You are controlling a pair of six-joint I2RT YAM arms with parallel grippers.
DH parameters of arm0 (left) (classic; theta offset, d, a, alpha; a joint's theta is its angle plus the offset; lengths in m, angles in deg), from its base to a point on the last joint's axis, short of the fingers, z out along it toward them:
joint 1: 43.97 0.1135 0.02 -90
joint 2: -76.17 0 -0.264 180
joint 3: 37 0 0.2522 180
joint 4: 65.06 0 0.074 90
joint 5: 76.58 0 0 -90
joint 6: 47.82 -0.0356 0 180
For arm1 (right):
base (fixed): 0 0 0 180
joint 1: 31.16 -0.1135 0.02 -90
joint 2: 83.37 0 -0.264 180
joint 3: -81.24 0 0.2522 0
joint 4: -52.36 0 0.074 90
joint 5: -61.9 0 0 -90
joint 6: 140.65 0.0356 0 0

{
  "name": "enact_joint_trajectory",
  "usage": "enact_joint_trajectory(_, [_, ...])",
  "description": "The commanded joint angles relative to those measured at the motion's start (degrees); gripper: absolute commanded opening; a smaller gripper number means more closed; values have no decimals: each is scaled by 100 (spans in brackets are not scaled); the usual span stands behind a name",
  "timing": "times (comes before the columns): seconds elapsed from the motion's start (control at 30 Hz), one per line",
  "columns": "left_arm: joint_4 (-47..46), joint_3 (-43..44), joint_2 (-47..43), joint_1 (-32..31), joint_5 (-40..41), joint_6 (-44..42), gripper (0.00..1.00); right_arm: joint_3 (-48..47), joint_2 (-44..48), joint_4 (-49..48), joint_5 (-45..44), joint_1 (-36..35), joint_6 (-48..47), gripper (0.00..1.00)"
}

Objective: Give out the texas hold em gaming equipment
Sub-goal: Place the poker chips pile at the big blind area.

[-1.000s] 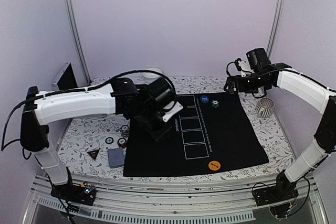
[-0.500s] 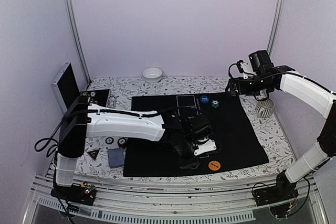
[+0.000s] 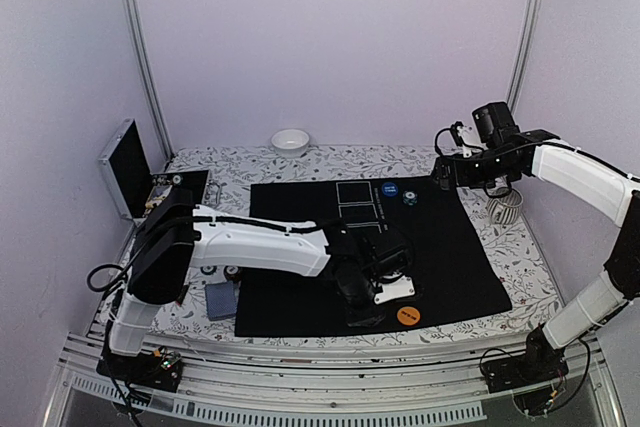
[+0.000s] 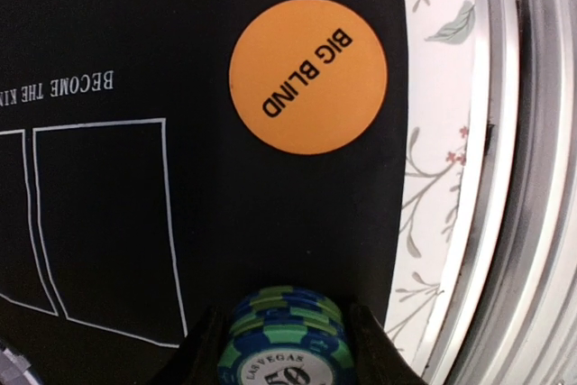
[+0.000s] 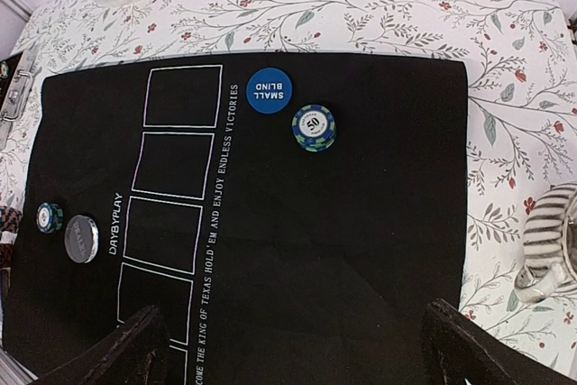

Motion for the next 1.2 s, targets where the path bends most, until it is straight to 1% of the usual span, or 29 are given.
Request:
enact_joint_trajectory(0.0, [-96,137,179,79,-88,-46,0,35,144,-107,42,21,-9,99])
enact_joint_trajectory(0.2, [-94,168,238,90,-269,23,0,62,142,-103,64,22,-6,99])
enact_joint_trajectory(0.37, [-53,138,321,87,-139,-12,0,39,103,-117,90,21,-26,99])
enact_joint_trajectory(0.57, [-48,198,354,96,-16,-67,15,27,76,-121,121,21,-19,99])
enact_joint_trajectory(0.7, [-49,221,355,99,88,-44,33,0,37,-125,150,26,-42,99])
enact_joint_trajectory(0.8, [-51,219,332,108,29,-65,41,7,44,-121,149,19,-32,99])
enact_joint_trajectory(1.0, [-48,295,342,112,107,-89,51,-35,24,-108,184,22,-56,99])
enact_joint_trajectory(1.17, [-53,476,172,119,61,-103,61,-62,-20,-106,215,18,-53,99])
